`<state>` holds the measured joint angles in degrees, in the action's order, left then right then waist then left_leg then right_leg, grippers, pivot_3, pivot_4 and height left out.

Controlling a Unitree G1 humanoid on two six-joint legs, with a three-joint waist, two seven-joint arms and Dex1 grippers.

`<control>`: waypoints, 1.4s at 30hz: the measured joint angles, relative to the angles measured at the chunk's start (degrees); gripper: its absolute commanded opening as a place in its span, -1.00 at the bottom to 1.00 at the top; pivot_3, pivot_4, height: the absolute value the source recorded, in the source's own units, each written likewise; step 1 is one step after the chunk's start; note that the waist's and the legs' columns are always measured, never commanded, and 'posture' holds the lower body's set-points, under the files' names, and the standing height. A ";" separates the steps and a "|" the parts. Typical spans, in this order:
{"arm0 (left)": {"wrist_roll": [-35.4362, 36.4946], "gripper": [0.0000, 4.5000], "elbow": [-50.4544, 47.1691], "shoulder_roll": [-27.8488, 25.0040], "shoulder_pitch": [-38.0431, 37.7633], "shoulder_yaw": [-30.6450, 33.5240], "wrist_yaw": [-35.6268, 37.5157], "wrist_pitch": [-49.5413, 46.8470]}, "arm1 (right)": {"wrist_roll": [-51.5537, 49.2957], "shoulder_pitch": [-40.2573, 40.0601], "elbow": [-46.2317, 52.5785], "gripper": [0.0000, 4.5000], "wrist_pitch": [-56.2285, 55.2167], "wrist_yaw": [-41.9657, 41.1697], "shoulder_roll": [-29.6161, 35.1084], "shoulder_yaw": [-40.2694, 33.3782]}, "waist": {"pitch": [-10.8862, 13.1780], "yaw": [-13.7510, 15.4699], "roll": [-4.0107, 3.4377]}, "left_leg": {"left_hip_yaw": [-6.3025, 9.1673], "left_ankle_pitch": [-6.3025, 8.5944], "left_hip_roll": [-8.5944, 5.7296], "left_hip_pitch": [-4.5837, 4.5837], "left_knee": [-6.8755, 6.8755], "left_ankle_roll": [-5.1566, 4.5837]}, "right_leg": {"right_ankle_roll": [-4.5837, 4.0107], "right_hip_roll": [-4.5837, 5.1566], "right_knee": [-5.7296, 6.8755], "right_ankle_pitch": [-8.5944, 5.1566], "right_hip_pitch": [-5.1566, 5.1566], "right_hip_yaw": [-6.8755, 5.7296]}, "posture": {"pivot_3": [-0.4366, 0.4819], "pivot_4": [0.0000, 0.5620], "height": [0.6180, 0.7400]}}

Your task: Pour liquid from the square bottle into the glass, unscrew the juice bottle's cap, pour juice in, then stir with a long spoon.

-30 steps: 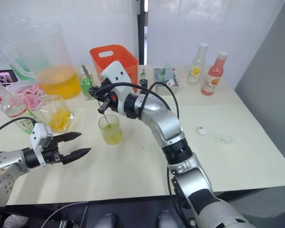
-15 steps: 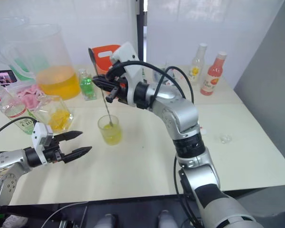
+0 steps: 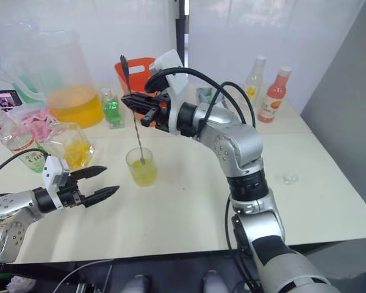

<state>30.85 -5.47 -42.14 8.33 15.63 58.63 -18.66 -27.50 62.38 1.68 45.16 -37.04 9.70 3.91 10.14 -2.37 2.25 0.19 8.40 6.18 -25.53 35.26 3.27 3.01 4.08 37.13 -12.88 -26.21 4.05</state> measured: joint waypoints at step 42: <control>7.47 0.99 -3.30 -1.09 3.10 1.82 2.03 -3.29 | -7.57 12.21 -4.39 -1.00 43.15 -10.76 39.30 7.04 | 0.01 -0.21 -0.01 | -0.02 0.00 -0.03 0.02 -0.02 -0.01 | -0.07 0.07 -0.03 -0.08 -0.03 0.03 | -0.05 -0.47 0.39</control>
<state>38.32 -8.78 -43.22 11.43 17.46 60.65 -21.95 -35.07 74.59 -2.71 88.31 -47.80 49.00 10.96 10.15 -2.59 2.24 0.17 8.40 6.16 -25.50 35.25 3.26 2.94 4.15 37.10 -12.96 -26.23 4.08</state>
